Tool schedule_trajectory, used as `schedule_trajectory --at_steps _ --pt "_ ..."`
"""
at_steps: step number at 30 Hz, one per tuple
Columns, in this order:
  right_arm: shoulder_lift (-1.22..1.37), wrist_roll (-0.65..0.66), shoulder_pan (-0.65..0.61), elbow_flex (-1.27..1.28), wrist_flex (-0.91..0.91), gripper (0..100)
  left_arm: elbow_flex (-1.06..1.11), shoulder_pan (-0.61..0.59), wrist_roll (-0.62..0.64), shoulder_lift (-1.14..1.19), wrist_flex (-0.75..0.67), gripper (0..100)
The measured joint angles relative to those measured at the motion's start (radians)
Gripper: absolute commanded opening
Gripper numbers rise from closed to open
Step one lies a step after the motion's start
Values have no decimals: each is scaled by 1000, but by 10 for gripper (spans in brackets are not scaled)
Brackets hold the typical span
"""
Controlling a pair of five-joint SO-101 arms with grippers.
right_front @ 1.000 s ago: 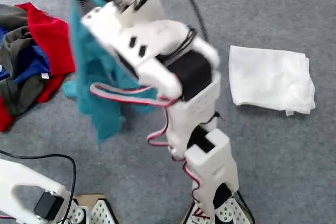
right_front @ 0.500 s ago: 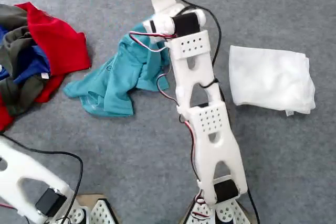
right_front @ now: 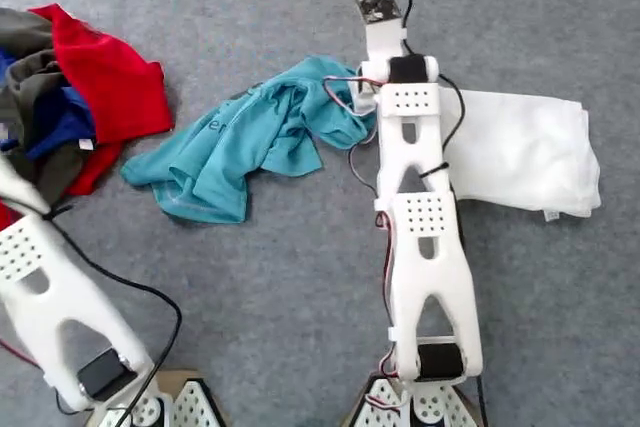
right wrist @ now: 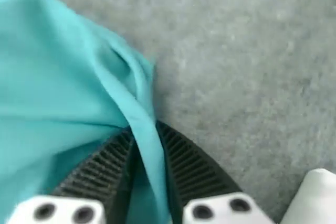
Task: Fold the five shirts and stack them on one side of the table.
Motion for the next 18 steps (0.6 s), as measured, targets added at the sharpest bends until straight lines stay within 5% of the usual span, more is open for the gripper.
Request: schedule_trajectory --at_steps 7,18 --pt "2 -2 15 0 -32 15 532 301 0 -400 -6 30" --pt "2 0 20 0 -32 15 1292 582 23 -815 -210 30"
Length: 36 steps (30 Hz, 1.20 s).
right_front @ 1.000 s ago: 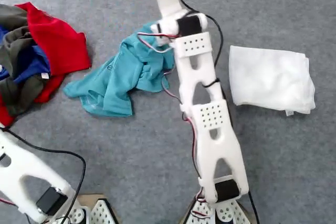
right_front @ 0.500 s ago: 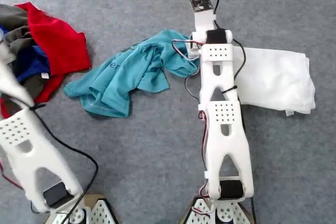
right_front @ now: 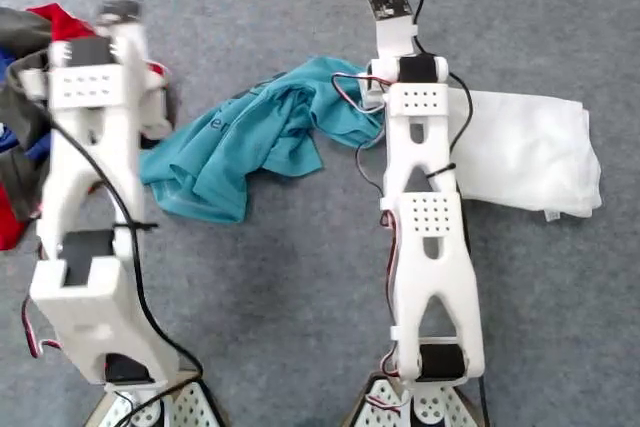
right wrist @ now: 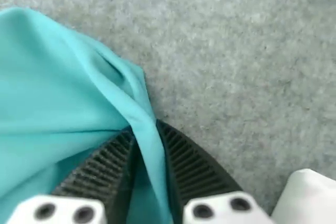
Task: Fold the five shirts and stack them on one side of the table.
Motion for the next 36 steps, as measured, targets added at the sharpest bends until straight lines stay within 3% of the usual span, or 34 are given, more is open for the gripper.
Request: schedule_trajectory --at_steps 7,14,19,28,36 --pt "0 0 0 0 0 15 376 94 15 -133 -262 30" --pt "0 0 12 0 -17 15 499 229 84 -137 -451 30" --pt "0 -2 103 0 -78 15 588 331 91 -137 -571 30" --pt "0 0 130 0 -101 15 615 470 91 -144 -592 30" --pt "0 0 130 0 -101 15 548 577 91 -149 -473 30"
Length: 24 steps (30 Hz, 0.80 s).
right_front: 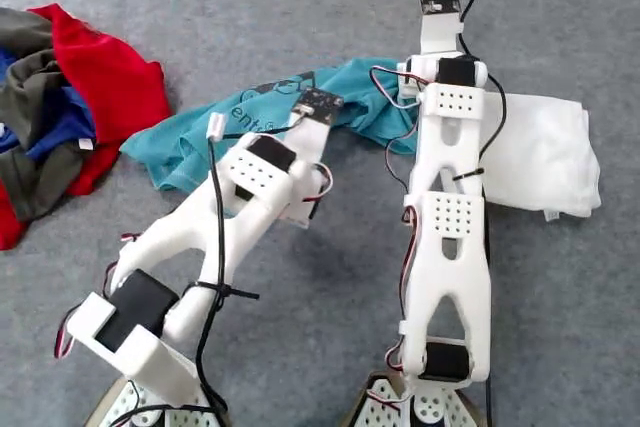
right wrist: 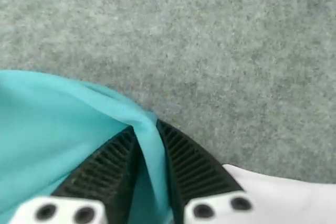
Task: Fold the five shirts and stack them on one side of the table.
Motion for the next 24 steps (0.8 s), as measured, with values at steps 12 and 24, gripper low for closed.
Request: schedule_trajectory --at_steps 12,24 --pt "0 0 0 0 0 15 -292 -218 -61 0 287 185" --pt "0 0 0 0 0 15 -216 -242 -203 0 301 191"
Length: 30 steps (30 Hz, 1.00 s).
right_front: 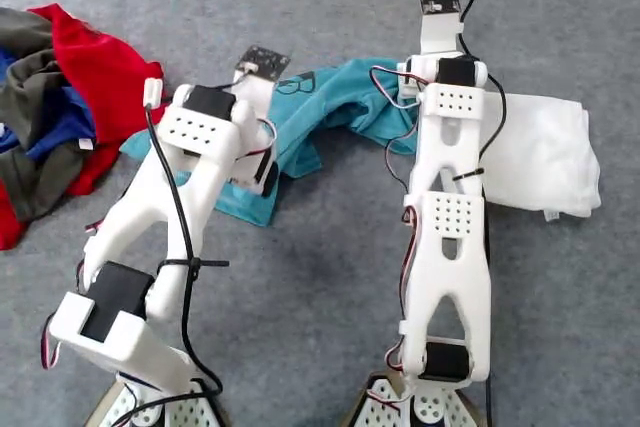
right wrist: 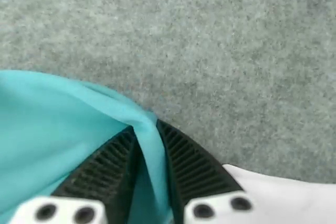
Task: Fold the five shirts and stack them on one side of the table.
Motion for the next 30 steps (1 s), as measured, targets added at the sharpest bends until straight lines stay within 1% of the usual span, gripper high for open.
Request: schedule_trajectory --at_steps 4,7,11,16,20,27,30 --pt "0 0 0 0 0 15 80 -11 -55 0 -69 191" --pt "0 0 0 0 0 15 152 -54 -112 0 -155 191" --pt "0 0 0 0 0 15 169 -103 -169 -2 -189 191" --pt "0 0 0 0 0 15 176 -97 -175 -2 -193 191" --pt "0 0 0 0 0 15 176 -60 -175 -2 -195 191" --pt "0 0 0 0 0 15 221 -31 -178 -2 -287 191" --pt "0 0 0 0 0 15 221 -28 -178 -2 -299 191"
